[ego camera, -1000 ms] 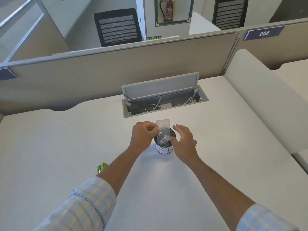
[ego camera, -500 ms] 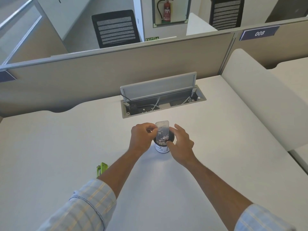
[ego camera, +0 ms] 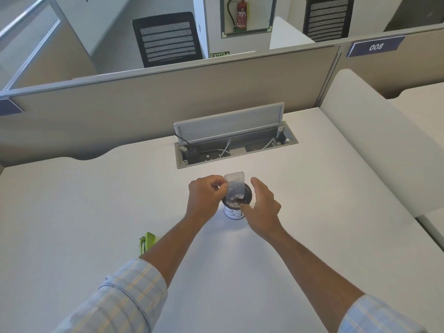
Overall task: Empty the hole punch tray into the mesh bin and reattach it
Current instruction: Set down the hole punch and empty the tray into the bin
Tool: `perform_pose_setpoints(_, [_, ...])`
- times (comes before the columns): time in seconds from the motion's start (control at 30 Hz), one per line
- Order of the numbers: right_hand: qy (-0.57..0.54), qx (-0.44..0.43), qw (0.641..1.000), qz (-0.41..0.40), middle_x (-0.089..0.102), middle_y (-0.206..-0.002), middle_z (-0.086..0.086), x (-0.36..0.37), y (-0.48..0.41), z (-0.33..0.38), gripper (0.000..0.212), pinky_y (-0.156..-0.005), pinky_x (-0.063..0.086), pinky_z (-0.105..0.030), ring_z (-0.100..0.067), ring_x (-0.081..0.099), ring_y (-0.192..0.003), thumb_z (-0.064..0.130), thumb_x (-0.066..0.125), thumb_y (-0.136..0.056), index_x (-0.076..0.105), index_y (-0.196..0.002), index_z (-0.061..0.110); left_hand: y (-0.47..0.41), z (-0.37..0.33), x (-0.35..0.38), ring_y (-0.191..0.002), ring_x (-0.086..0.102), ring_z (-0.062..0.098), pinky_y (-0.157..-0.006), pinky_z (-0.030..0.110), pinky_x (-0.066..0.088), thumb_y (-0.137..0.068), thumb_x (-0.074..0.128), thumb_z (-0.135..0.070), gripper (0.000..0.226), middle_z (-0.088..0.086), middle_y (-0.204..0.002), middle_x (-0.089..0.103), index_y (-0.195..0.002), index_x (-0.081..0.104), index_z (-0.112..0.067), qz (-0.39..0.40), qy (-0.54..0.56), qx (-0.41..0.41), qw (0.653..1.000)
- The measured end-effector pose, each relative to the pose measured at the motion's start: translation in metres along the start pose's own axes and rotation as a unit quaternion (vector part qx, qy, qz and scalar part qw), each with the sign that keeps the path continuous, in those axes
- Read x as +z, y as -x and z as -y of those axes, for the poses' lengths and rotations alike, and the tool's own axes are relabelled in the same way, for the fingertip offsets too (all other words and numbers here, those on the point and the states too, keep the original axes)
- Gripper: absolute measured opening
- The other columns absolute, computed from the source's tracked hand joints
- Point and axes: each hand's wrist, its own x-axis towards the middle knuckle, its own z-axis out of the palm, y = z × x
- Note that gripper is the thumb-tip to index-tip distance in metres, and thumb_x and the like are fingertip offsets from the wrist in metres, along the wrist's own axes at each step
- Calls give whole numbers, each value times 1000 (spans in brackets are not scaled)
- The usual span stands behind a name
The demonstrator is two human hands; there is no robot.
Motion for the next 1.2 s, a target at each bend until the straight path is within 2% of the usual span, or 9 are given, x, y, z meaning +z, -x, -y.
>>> perform_pose_setpoints(0.23, [-12, -2, 1000, -7, 33, -171, 1, -1, 1, 1, 78, -125, 13, -49, -22, 24, -158, 21, 70, -94, 30, -162, 22, 6, -4, -1, -76, 71, 19, -75, 37, 66, -93, 78, -12, 11, 4, -93, 84, -98, 87, -9, -16, 13, 18, 1000])
perform_pose_setpoints(0.33, [1, -13, 1000, 4, 30, -173, 2, 0, 2, 1, 70, -125, 12, -51, -21, 24, -159, 20, 70, -94, 40, -157, 25, 8, -4, -1, -76, 70, 17, -75, 38, 67, -93, 79, -13, 11, 3, -95, 85, -99, 87, -10, -28, 7, 28, 999])
perform_pose_setpoints(0.5, [-14, 5, 1000, -5, 35, -170, 0, 1, 5, 0, 79, -124, 14, -51, -24, 27, -157, 23, 72, -94, 30, -161, 22, 12, -5, 0, -72, 69, 15, -74, 42, 68, -91, 80, -12, 8, -10, -85, 76, -96, 87, -11, -34, 4, 42, 999])
perform_pose_setpoints(0.63, [0, -4, 1000, 0, 28, -174, 2, 3, 6, 1, 73, -125, 13, -52, -22, 23, -159, 21, 70, -94, 36, -159, 24, 14, -5, -1, -73, 67, 6, -82, 56, 65, -92, 81, -14, 6, -12, -85, 73, -94, 85, -11, -27, -2, 55, 998])
perform_pose_setpoints(0.73, [-16, 12, 1000, -14, 33, -171, 1, 2, 6, 1, 79, -124, 14, -52, -24, 26, -158, 22, 72, -94, 29, -161, 23, 16, -6, -1, -74, 70, 15, -87, 65, 59, -92, 79, -14, 5, -9, -85, 77, -92, 84, -12, -30, -3, 67, 997])
perform_pose_setpoints(0.87, [-1, 2, 1000, 4, 27, -174, 3, 2, 4, 3, 67, -125, 13, -53, -21, 24, -159, 20, 70, -94, 43, -156, 27, 19, -3, -1, -81, 72, 22, -97, 55, 51, -91, 80, -12, 5, -1, -87, 83, -92, 84, -16, -45, -14, 71, 996])
perform_pose_setpoints(1.0, [-21, 22, 1000, -3, 28, -173, 1, 0, 7, 4, 79, -126, 11, -51, -23, 23, -159, 21, 70, -96, 28, -163, 23, 21, 0, 2, -91, 67, 27, -91, 39, 38, -95, 78, -14, 8, 0, -90, 83, -98, 84, -19, -44, -30, 72, 996])
perform_pose_setpoints(1.1, [-11, 5, 1000, 5, 27, -174, 3, 1, 9, 5, 65, -126, 12, -53, -22, 23, -159, 16, 68, -95, 44, -155, 28, 23, 2, 3, -94, 64, 28, -89, 38, 37, -96, 78, -15, 9, 2, -93, 84, -102, 84, -17, -46, -45, 82, 995])
perform_pose_setpoints(1.2, [-26, 24, 999, -5, 29, -173, 0, 1, 11, 5, 75, -127, 13, -52, -23, 24, -159, 18, 69, -96, 32, -161, 23, 25, 2, 3, -92, 64, 28, -88, 39, 40, -95, 79, -13, 8, 3, -92, 84, -101, 84, -16, -46, -46, 88, 994])
